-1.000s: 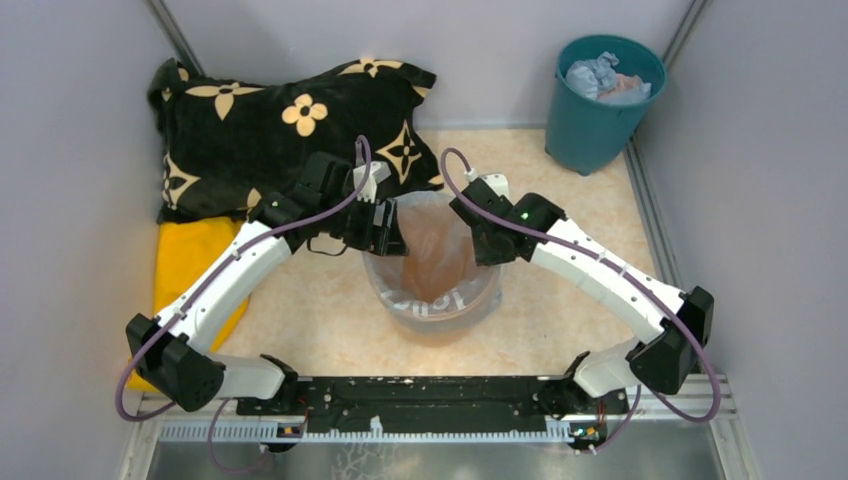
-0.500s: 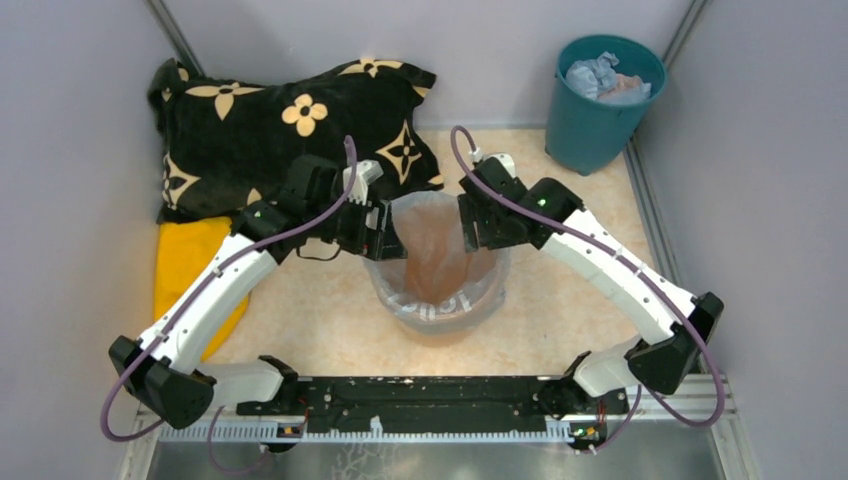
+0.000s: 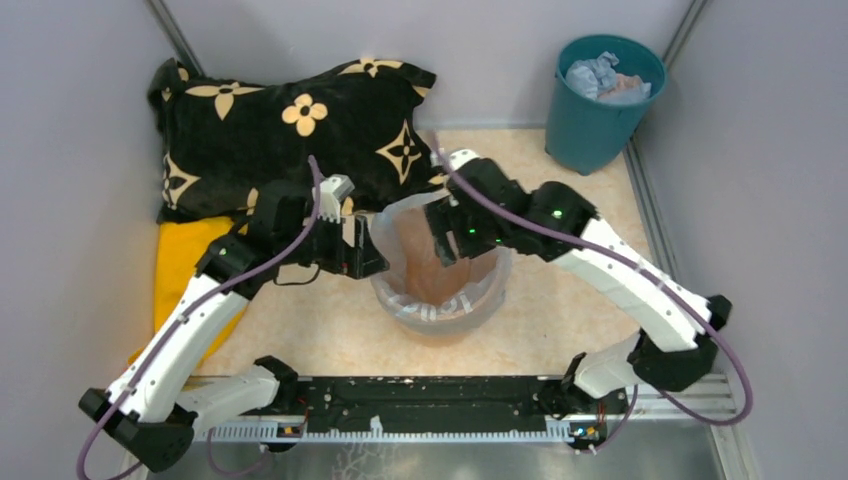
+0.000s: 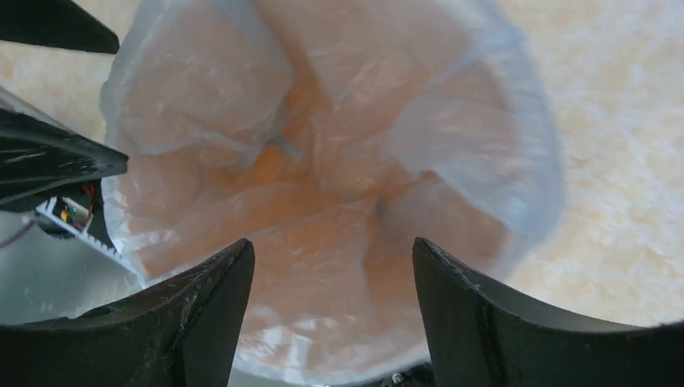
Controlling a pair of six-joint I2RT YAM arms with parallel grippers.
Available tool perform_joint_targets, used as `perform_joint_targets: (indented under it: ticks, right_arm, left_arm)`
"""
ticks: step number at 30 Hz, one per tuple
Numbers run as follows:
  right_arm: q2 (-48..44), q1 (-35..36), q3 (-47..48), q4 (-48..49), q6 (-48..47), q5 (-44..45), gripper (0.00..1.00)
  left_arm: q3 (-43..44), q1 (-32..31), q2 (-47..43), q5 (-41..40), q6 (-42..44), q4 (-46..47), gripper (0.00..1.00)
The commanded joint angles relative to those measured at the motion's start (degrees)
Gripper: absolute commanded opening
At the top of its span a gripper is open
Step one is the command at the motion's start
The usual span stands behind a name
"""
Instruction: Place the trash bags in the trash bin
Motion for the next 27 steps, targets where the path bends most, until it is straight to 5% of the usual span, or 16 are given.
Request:
perform_joint_targets:
  ticks: [1,7,15,27]
  right_arm:
    - [6.0,4.1,-2.2,5.4,-2.1,-2.8,0.72]
    - [8.9,4.2,-10.9,13.8,-0.3,-3.6,0.7]
    - [9.0,6.0,-24.8,22.4,3.7,-7.2,0.69]
    - [8.8,6.3,-32.8,22.8,4.0,-7.2,0.69]
  left_arm:
    - [1.6,-0.3,-5.7,-3.8,-3.3,0.9,0.99]
    - [3.0,-0.2,-8.9,-14.1,-3.9,-2.4,0.99]
    - [-5.4,-0.1,-9.1,-27.3,-7.4,3.5,0.99]
    - [-15.8,2.4,-2.1,-27.3,-8.9,17.0,0.99]
